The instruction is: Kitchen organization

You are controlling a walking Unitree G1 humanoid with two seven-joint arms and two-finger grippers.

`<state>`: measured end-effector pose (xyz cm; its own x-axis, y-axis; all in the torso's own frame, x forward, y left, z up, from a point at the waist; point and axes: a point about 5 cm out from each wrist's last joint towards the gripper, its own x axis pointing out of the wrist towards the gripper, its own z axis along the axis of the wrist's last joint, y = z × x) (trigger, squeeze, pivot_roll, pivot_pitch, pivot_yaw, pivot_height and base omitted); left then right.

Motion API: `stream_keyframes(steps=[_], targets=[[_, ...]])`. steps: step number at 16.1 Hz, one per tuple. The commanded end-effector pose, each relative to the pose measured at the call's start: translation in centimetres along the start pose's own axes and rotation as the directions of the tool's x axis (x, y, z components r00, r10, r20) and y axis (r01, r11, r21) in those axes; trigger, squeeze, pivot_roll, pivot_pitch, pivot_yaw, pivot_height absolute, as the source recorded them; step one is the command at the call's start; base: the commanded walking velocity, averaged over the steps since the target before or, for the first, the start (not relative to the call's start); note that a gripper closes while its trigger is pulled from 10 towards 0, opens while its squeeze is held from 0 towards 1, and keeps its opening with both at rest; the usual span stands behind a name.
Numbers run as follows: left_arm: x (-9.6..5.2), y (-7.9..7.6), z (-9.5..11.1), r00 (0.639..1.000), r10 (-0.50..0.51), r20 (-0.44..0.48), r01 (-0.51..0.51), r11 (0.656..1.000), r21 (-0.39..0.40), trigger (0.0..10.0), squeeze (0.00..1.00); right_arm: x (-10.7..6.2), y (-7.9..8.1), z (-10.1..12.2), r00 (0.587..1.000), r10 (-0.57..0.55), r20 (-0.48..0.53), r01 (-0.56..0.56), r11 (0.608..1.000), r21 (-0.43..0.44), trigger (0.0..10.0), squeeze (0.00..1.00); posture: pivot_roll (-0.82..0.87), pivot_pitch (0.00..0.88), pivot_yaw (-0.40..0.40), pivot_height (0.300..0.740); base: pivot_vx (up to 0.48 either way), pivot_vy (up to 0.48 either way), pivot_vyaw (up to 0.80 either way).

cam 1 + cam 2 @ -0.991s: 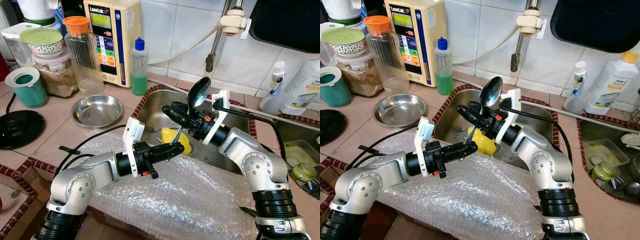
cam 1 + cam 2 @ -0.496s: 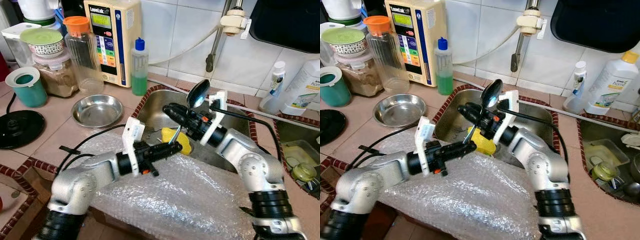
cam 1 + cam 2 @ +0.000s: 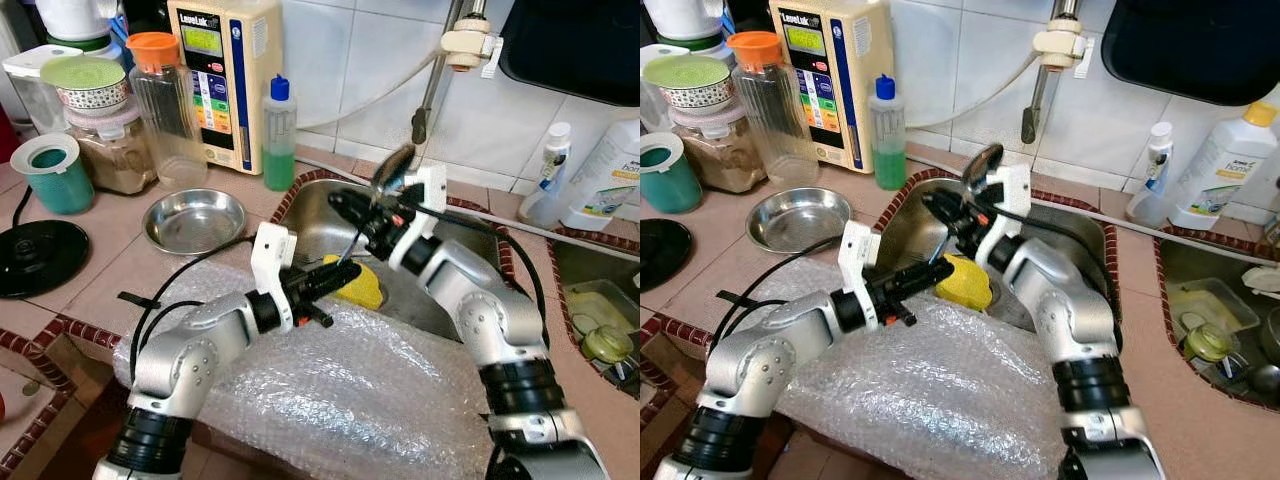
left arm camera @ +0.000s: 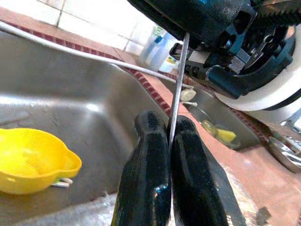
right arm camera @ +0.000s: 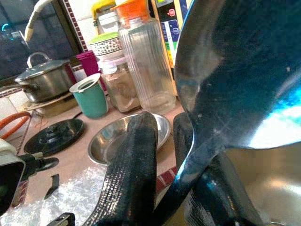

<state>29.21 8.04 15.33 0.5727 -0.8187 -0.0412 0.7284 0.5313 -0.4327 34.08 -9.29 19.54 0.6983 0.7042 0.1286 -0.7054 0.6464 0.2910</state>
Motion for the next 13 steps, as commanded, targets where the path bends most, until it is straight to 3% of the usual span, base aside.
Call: stream_keyframes(steps=[1, 6, 9, 13], targets=[[-2.3, 3.2, 1.0, 0.972, 0.228, 0.061, -0.227, 0.974, -0.013, 10.0, 1.0, -1.9, -2.6, 0.9, 0.989, -0.148, 0.031, 0.149, 0.986, -0.076, 0.0, 0.0, 0.1, 0.0, -0.049, 0.74, 0.0, 0.0, 0.0], [-2.5, 3.3, 0.7, 0.973, 0.227, 0.04, -0.228, 0.973, 0.018, 10.0, 1.0, -0.8, -2.9, 1.4, 0.988, -0.147, 0.054, 0.153, 0.979, -0.132, 0.0, 0.0, 0.1, 0.0, -0.049, 0.74, 0.0, 0.0, 0.0], [-2.8, 3.1, 0.4, 0.981, 0.196, 0.006, -0.196, 0.98, 0.023, 10.0, 1.0, 0.2, -3.8, 2.0, 0.978, -0.196, 0.074, 0.208, 0.954, -0.218, 0.0, 0.0, 0.11, 0.0, -0.047, 0.74, 0.0, 0.0, 0.0], [-3.2, 2.4, 0.2, 0.985, 0.16, -0.058, -0.157, 0.986, 0.05, 10.0, 1.0, 1.8, -4.8, 0.8, 0.979, -0.203, -0.024, 0.173, 0.884, -0.434, 0.0, 0.0, 0.14, 0.0, -0.056, 0.74, 0.0, 0.0, 0.0]])
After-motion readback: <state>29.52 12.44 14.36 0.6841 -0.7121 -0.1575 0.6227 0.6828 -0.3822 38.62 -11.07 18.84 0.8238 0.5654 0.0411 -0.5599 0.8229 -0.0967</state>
